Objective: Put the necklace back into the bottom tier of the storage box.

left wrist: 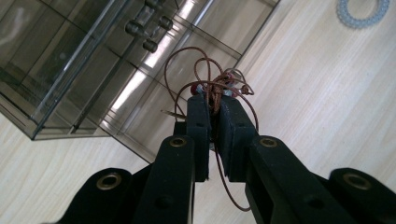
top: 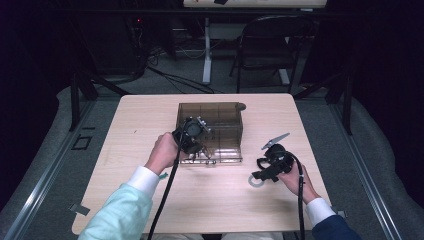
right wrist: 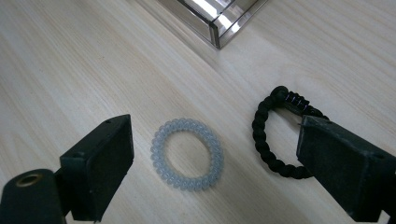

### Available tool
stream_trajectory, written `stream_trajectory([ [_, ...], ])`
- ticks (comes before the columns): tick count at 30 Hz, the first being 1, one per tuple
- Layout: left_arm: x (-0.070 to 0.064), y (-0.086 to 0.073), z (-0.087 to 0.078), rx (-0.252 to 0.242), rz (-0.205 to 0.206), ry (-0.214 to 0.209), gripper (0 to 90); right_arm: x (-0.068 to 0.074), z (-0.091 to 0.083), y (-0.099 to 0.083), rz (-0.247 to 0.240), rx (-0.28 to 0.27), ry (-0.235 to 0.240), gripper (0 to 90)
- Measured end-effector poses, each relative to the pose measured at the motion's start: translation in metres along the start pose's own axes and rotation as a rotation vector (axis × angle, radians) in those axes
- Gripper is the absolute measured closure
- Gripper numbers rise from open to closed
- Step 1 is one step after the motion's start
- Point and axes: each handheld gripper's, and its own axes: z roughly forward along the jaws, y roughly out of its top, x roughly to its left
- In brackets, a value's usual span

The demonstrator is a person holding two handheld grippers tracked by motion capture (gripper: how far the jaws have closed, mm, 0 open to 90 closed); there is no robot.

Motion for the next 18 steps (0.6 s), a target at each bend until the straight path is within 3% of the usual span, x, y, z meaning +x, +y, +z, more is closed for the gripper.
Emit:
stream_trajectory([
  [18, 0.013, 0.035, 0.007, -0.002, 0.025, 0.027, 83.8, 0.0, 0.0, -0.001, 0.007, -0.007, 0.004, 10.6],
])
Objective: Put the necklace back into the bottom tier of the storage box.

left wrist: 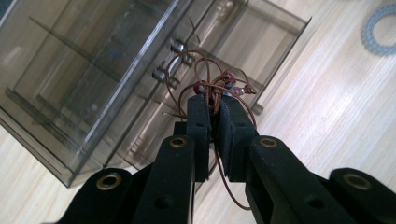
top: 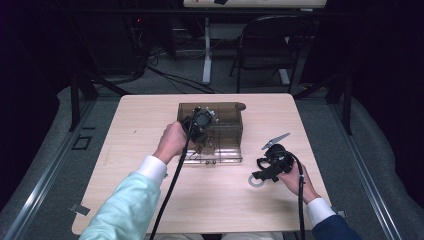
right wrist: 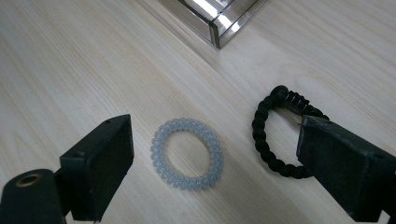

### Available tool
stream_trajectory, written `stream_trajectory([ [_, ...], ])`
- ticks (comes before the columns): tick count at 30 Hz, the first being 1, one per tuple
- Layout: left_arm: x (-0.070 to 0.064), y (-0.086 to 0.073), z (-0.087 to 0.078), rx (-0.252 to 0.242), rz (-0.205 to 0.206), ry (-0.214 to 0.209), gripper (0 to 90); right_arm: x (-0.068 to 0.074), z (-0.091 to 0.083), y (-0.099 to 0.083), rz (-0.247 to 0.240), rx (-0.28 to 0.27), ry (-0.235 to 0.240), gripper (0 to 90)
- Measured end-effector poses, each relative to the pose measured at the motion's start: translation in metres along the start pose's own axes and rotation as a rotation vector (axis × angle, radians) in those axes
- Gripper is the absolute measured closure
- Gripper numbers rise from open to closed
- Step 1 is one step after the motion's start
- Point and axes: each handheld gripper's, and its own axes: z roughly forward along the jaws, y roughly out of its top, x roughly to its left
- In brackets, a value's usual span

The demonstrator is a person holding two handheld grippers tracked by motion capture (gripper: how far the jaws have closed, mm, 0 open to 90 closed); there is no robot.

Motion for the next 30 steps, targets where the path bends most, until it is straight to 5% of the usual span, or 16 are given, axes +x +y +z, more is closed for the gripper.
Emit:
stream_trajectory([
  [30, 0.003, 0.002, 0.078, 0.117, -0.045, -0.118, 83.7, 0.0, 0.001, -0.001, -0.004, 0.017, 0.014, 10.7],
])
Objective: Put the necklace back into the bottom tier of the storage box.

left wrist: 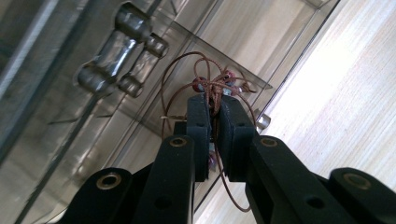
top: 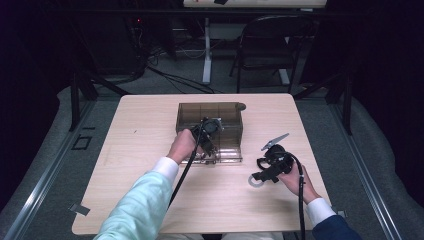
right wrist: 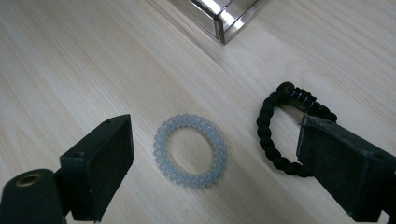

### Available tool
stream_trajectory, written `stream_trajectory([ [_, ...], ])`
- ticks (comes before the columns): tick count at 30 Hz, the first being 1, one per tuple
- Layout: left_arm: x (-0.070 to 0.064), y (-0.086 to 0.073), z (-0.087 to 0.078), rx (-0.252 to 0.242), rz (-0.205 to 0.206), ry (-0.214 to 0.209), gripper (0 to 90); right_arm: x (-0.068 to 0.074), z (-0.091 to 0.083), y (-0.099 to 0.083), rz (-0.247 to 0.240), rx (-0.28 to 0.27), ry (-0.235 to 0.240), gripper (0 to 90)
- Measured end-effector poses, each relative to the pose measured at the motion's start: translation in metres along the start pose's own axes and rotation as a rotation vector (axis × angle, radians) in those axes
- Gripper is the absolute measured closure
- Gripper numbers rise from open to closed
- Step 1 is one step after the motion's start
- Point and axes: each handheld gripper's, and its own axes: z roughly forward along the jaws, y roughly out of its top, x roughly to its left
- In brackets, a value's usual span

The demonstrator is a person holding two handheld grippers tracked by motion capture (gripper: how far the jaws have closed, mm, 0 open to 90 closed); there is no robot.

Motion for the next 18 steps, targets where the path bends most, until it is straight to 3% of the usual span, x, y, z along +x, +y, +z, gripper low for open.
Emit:
stream_trajectory([
  [18, 0.006, 0.005, 0.029, 0.023, -0.033, -0.014, 83.3, -0.001, 0.001, 0.0, -0.008, 0.016, -0.002, 10.6],
])
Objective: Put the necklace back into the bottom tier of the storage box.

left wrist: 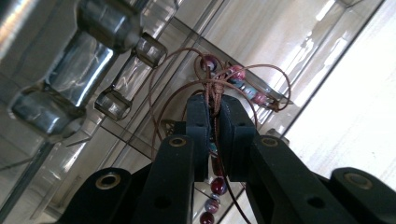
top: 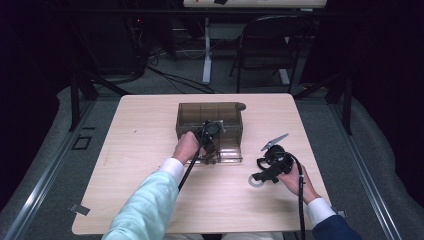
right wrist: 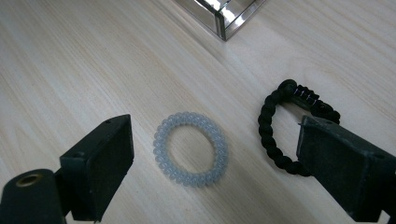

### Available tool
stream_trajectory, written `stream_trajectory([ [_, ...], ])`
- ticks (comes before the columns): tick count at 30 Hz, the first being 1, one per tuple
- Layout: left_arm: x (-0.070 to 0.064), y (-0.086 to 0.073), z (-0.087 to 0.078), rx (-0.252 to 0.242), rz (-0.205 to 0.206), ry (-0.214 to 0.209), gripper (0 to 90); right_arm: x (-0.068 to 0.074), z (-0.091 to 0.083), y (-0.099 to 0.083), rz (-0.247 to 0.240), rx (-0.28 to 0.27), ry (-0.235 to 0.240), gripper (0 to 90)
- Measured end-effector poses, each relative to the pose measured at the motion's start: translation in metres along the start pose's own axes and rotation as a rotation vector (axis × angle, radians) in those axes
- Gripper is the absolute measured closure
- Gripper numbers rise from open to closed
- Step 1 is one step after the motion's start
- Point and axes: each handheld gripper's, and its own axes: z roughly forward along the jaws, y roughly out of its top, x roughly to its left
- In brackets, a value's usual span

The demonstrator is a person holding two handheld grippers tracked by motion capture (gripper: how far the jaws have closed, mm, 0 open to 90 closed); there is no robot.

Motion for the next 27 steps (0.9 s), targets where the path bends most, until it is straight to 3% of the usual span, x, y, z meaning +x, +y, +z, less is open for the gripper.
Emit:
stream_trajectory([
  [8, 0.005, -0.005, 0.011, -0.007, -0.013, -0.005, 82.4, 0.0, 0.0, 0.0, 0.001, 0.005, 0.002, 10.6],
  [18, 0.001, -0.006, -0.002, -0.067, 0.016, -0.029, 71.4, 0.0, 0.0, 0.0, 0.004, -0.005, 0.004, 10.6],
  [27, 0.008, -0.01, -0.012, -0.092, -0.013, -0.038, 63.9, 0.0, 0.0, 0.0, 0.006, -0.006, 0.003, 10.8],
])
